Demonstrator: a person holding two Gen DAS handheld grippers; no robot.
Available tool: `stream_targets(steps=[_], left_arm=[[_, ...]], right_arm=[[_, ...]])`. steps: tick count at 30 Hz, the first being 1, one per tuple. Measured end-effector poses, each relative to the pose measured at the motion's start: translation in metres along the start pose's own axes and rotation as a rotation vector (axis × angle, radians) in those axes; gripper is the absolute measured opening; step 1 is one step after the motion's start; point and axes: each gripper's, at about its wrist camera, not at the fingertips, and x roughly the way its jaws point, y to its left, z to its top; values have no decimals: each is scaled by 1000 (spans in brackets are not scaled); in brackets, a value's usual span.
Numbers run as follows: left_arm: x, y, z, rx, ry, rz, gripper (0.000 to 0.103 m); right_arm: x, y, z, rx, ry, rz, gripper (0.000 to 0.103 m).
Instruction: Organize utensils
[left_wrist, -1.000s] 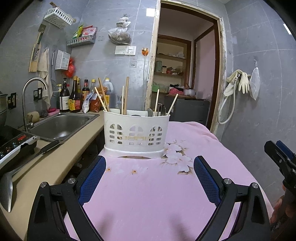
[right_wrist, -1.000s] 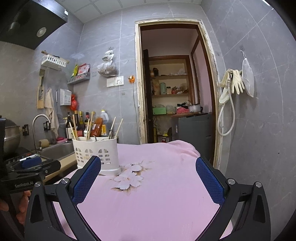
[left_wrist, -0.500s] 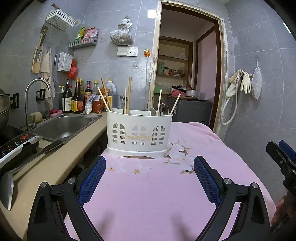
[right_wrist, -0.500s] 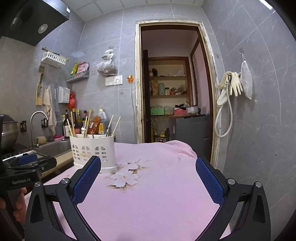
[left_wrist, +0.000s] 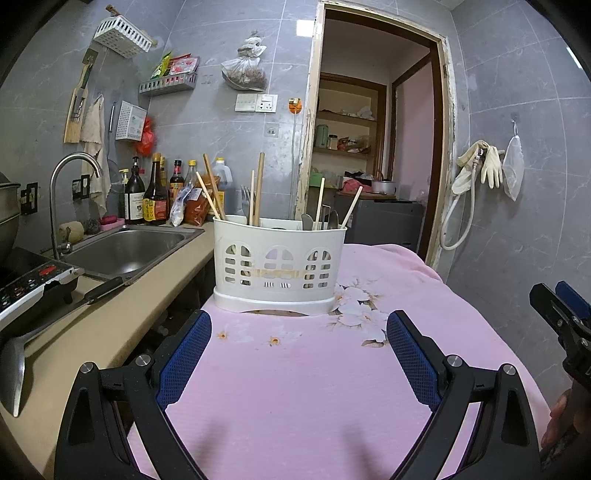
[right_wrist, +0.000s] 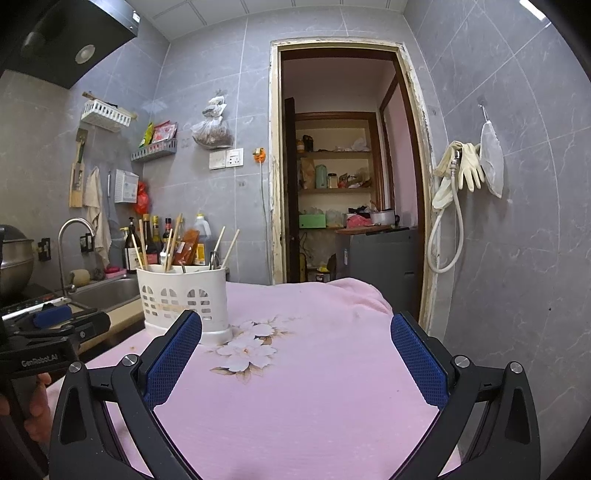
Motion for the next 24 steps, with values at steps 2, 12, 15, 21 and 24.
stream_targets(steps=[2, 12, 15, 21, 24], left_arm=[[0, 0, 1, -2, -2, 0, 93], [-2, 2, 1, -5, -8, 0, 93], [-3, 2, 2, -4, -14, 2, 93], [-6, 2, 3, -4, -21, 2, 93], [-6, 1, 4, -4, -24, 3, 93]], right_arm=[[0, 0, 0, 0, 0, 1, 103], [0, 0, 0, -1, 0, -1, 103], [0, -1, 0, -1, -2, 0, 103], [1, -1, 1, -2, -5, -3, 103], [-1, -1, 2, -2, -8, -2, 103]])
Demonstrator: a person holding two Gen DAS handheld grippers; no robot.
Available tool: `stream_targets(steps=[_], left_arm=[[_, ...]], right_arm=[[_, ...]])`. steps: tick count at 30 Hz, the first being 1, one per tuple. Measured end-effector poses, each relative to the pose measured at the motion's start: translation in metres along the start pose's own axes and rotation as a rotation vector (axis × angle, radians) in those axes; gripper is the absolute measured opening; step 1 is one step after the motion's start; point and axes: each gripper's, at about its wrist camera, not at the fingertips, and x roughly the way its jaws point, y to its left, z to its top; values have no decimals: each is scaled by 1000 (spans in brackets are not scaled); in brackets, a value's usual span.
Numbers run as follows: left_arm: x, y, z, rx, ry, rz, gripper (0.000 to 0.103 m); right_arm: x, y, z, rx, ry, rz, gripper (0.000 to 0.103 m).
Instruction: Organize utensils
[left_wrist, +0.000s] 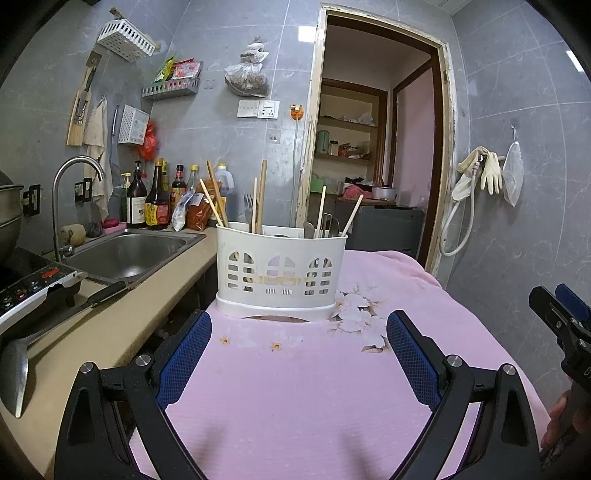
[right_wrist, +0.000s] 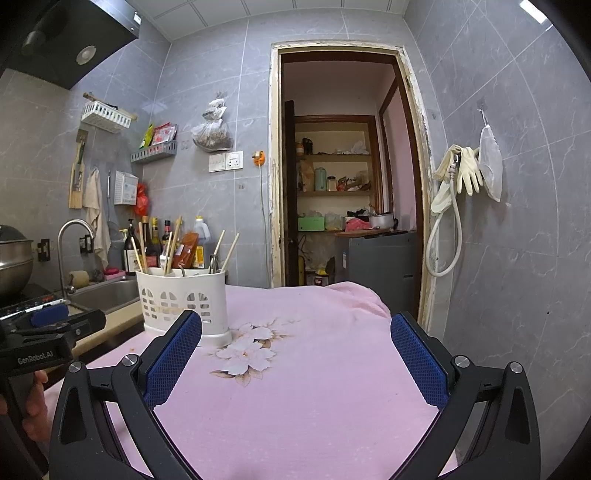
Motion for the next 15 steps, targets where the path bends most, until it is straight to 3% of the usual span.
stream_targets(steps=[15], left_arm=[[-3, -1, 1, 6, -8, 0, 93]], right_arm=[[-1, -1, 1, -2, -3, -1, 103]])
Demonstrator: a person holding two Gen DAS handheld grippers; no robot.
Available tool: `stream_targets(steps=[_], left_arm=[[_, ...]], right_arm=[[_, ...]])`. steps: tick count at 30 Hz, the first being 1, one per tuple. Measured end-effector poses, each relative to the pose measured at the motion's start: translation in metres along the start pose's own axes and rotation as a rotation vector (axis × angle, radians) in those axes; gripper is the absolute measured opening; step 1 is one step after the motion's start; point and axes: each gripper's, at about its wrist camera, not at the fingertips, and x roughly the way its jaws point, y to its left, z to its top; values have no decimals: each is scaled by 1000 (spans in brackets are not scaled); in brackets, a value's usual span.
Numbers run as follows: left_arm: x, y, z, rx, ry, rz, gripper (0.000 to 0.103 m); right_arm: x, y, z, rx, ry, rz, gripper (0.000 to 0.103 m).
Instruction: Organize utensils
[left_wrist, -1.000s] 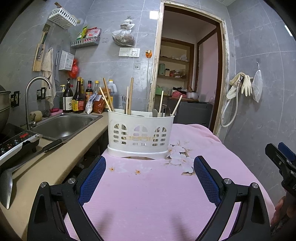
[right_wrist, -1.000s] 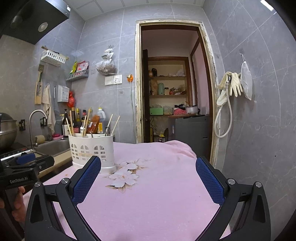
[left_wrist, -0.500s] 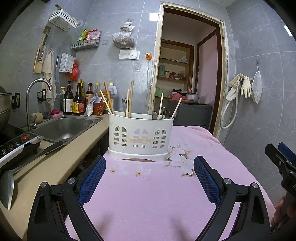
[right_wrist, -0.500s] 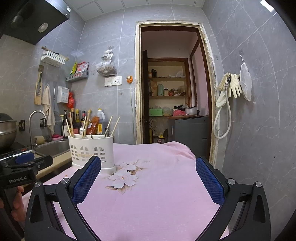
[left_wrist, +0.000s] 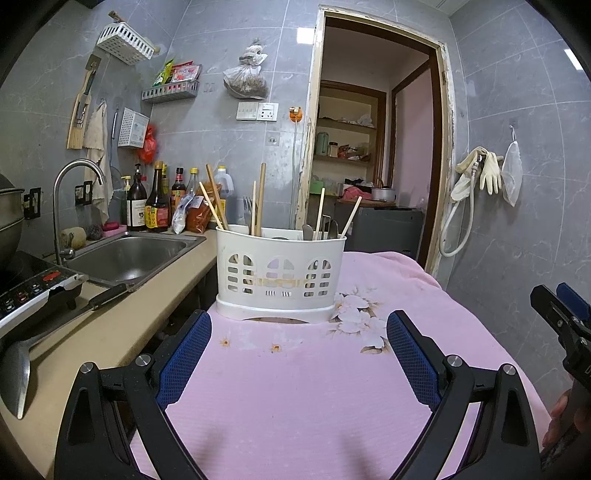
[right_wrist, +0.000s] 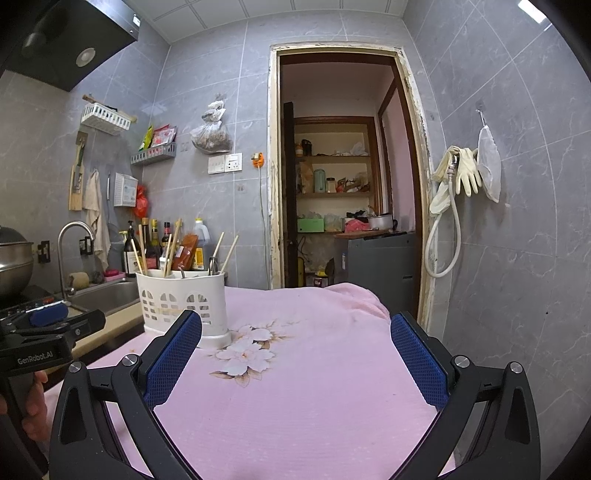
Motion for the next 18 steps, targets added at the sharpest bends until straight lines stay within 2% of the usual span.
stream_targets(steps=[18], left_arm=[[-2, 0, 0, -1, -1, 4, 93]], right_arm=[[-3, -2, 4, 0, -5, -1, 103]])
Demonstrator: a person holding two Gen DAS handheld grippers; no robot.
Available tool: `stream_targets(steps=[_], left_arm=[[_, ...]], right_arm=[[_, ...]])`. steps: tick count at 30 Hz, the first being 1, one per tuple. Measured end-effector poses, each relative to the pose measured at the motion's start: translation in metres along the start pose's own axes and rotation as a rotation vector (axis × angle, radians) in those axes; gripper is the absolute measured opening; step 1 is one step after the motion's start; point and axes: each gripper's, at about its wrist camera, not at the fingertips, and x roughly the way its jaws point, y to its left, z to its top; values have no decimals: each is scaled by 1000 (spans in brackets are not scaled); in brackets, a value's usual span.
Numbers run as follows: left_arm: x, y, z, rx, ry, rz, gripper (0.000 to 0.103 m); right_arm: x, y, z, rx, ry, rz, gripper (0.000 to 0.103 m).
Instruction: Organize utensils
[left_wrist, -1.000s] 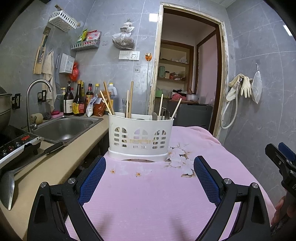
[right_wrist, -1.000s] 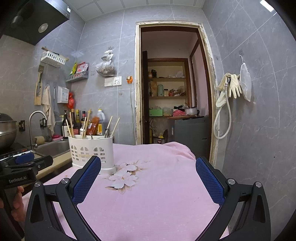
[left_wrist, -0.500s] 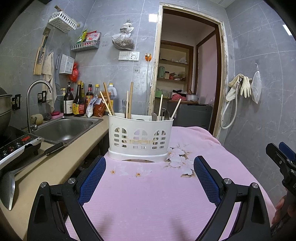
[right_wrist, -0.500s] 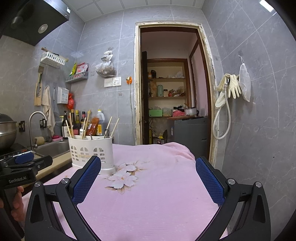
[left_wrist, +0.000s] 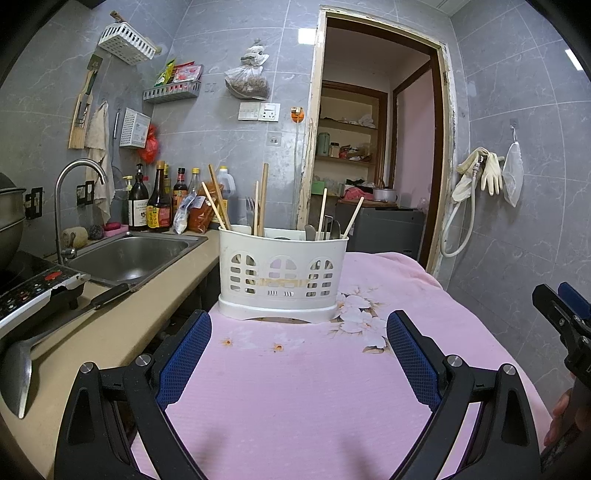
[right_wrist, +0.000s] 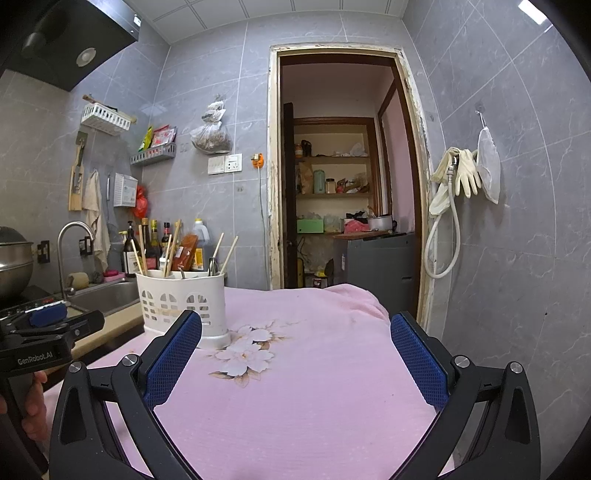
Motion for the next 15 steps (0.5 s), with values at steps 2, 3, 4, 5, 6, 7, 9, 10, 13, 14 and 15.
stream_targets(steps=[2, 3, 4, 5, 6, 7, 9, 10, 13, 14, 15], left_arm=[[0, 0, 0, 0, 0, -1, 93], [0, 0, 0, 1, 1, -1, 93], [0, 0, 0, 1, 1, 0, 93], [0, 0, 0, 1, 1, 0, 93], [0, 0, 0, 0, 1, -1, 93], [0, 0, 0, 0, 1, 0, 93], [0, 0, -1, 1, 1, -1, 93], [0, 0, 0, 1, 2, -1, 93], [0, -1, 0, 2, 1, 1, 93], [0, 0, 0, 3, 1, 0, 93], [0, 0, 0, 3, 2, 0, 93]], right_arm=[[0, 1, -1, 1, 1, 1, 103], [0, 0, 0, 0, 0, 1, 103], [0, 1, -1, 1, 1, 1, 103], [0, 1, -1, 1, 1, 1, 103], [0, 0, 0, 0, 2, 1, 103], [0, 1, -1, 0, 2, 0, 103], [0, 0, 0, 2, 2, 0, 103], [0, 1, -1, 2, 2, 0, 103], [-1, 1, -1, 1, 2, 1, 103], [-1, 1, 0, 0, 1, 1, 103], [-1, 1, 0, 1, 2, 1, 103]])
